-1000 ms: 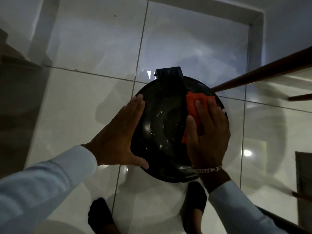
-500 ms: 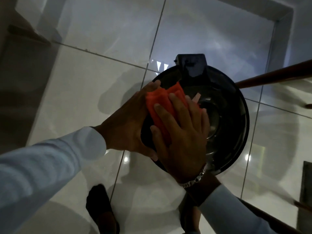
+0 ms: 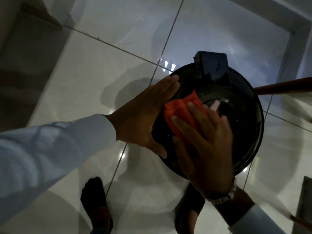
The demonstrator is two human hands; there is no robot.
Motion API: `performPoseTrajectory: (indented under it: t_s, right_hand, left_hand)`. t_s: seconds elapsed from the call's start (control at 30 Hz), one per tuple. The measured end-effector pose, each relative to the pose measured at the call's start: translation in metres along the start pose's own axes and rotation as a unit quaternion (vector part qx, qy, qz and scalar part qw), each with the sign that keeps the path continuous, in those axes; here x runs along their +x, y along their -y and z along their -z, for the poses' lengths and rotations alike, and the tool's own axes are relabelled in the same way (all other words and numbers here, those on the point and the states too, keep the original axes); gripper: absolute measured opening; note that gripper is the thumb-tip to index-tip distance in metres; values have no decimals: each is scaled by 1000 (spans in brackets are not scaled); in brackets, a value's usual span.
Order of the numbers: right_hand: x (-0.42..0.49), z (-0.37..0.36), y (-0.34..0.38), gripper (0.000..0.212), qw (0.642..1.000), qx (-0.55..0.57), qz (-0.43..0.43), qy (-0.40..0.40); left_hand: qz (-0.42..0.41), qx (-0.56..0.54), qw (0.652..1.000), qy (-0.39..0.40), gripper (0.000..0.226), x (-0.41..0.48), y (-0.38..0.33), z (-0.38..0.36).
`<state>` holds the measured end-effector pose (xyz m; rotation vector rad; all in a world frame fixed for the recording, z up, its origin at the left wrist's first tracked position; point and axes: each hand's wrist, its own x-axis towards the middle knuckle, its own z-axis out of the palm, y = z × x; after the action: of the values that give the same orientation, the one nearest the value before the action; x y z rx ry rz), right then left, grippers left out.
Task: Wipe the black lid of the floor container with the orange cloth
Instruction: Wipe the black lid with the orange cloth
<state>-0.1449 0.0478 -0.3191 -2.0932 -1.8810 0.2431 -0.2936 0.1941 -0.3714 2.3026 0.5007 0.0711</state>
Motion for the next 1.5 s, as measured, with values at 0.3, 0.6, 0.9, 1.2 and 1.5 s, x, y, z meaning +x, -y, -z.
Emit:
performPoseTrajectory:
  t_s: [0.3, 0.6, 0.9, 1.2, 1.5]
  right_hand:
    - [7, 1, -25, 47, 973, -22, -194, -122]
    - [-6, 4, -42, 46, 968, 5, -210, -134]
    - [17, 8, -36, 48, 941, 0, -311, -132]
    - [9, 10, -27, 50, 946, -4, -316, -76]
    - [-6, 6, -7, 48, 956, -14, -287, -61]
  left_hand:
    - [18, 23, 1000, -4, 97, 8, -21, 26]
    - [-81, 159, 984, 2, 51, 146, -36, 31]
    - [-82, 113, 990, 1, 50, 145, -39, 32]
    - [-88, 106, 990, 10, 50, 146, -36, 30]
    - [-104, 117, 988, 8, 48, 147, -35, 30]
